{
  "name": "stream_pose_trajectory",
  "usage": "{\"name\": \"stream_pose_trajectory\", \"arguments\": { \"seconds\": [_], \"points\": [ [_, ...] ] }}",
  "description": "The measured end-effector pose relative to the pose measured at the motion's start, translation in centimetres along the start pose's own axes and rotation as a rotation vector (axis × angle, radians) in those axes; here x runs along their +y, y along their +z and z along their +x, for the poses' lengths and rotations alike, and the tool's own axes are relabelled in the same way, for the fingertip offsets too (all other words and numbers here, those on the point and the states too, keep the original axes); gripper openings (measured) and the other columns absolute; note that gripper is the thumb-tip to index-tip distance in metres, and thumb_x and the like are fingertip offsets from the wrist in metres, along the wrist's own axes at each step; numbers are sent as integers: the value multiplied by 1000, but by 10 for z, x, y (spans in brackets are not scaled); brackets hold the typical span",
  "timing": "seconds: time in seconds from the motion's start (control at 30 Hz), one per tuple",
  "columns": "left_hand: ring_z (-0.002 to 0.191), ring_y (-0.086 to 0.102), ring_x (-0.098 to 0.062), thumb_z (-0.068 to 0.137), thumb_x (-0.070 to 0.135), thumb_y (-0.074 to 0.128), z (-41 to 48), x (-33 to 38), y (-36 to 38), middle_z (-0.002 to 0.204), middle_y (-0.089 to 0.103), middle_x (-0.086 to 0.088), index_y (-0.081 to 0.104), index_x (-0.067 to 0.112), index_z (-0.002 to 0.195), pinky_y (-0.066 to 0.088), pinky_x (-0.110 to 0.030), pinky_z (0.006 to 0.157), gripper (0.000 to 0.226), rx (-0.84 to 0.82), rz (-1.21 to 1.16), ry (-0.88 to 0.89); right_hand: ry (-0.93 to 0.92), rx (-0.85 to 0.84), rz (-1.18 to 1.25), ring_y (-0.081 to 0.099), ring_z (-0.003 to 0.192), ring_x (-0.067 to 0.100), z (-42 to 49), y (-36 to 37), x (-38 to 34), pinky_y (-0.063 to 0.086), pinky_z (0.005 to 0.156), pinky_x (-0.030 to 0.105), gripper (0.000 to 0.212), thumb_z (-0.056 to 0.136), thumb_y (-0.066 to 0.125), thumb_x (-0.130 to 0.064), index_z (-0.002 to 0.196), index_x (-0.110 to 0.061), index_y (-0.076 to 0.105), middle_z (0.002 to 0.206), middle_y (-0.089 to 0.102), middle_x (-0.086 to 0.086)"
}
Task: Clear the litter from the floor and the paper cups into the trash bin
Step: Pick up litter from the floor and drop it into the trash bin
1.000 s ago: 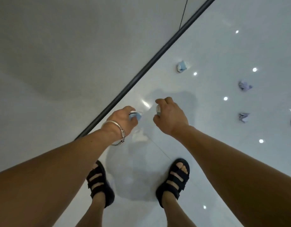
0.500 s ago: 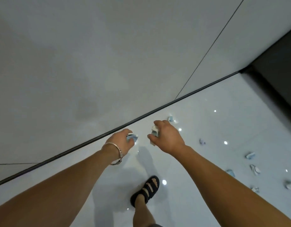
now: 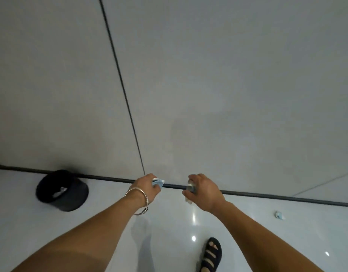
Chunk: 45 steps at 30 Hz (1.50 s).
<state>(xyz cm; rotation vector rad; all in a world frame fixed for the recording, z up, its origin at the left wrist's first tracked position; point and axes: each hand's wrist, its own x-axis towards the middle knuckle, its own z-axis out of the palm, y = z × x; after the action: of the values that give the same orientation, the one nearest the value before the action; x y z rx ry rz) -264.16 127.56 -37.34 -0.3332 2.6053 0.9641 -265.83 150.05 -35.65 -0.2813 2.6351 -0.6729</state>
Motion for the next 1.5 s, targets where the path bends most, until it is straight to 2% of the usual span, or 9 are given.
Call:
{"name": "stream_pose_trajectory", "arguments": {
  "seconds": [0.23, 0.37, 0.47, 0.63, 0.87, 1.0, 1.13, 1.3, 1.5],
  "points": [
    [93, 61, -23, 86, 38, 60, -29, -117, -86, 101, 66, -6, 60, 15, 105, 48, -27, 82, 29, 154, -116, -231, -258, -150, -101, 59, 104, 21, 55, 58, -149, 46, 84, 26, 53, 85, 62, -50, 130, -23, 53, 122, 56, -1],
    [90, 61, -22, 86, 40, 60, -23, -150, -123, 99, 65, -6, 60, 16, 104, 49, -27, 80, 30, 206, -171, -317, -363, -211, -149, 56, 115, 21, 98, 80, -206, 42, 93, 25, 62, 86, 61, -53, 139, -24, 47, 133, 52, -2],
    [96, 62, -28, 88, 30, 62, -13, -175, -158, 101, 65, -13, 60, 6, 103, 48, -31, 86, 28, 241, -200, -372, -439, -263, -185, 55, 117, 22, 133, 93, -247, 43, 96, 28, 62, 86, 60, -52, 140, -23, 46, 134, 51, 0],
    [107, 58, -29, 92, 34, 55, -3, -225, -217, 114, 62, -15, 56, 6, 119, 44, -32, 95, 39, 305, -139, -488, -550, -330, -228, 55, 117, 23, 182, 117, -311, 44, 98, 29, 63, 87, 61, -50, 140, -19, 46, 133, 51, 3],
    [108, 58, -27, 92, 30, 54, 20, -339, -280, 120, 62, -11, 54, 14, 126, 46, -33, 93, 38, 293, -249, -581, -582, -443, -315, 56, 115, 23, 246, 190, -415, 43, 94, 27, 61, 89, 59, -48, 141, -21, 44, 134, 50, 3],
    [105, 58, -28, 92, 35, 53, 45, -422, -312, 116, 62, -11, 56, 14, 118, 46, -31, 87, 33, 220, -292, -594, -514, -467, -304, 57, 111, 23, 284, 251, -477, 46, 90, 27, 52, 89, 61, -43, 134, -21, 49, 128, 52, 3],
    [94, 59, -23, 92, 44, 51, 80, -506, -347, 106, 64, -7, 55, 20, 108, 45, -28, 76, 29, 165, -314, -611, -399, -511, -250, 55, 117, 18, 324, 322, -524, 44, 92, 23, 57, 90, 61, -42, 141, -23, 43, 135, 48, -2],
    [96, 58, -23, 92, 40, 51, 128, -589, -344, 108, 63, -7, 50, 22, 97, 42, -25, 74, 19, 21, -338, -646, -353, -550, -273, 56, 113, 12, 373, 397, -537, 37, 82, 13, 55, 90, 61, -44, 138, -24, 45, 131, 51, -3],
    [101, 58, -26, 92, 38, 48, 209, -671, -291, 113, 61, -9, 51, 16, 116, 49, -36, 86, 32, -31, -329, -674, -320, -599, -314, 53, 119, 15, 445, 501, -515, 45, 96, 24, 54, 91, 59, -41, 139, -21, 44, 134, 51, 0]
  ]
}}
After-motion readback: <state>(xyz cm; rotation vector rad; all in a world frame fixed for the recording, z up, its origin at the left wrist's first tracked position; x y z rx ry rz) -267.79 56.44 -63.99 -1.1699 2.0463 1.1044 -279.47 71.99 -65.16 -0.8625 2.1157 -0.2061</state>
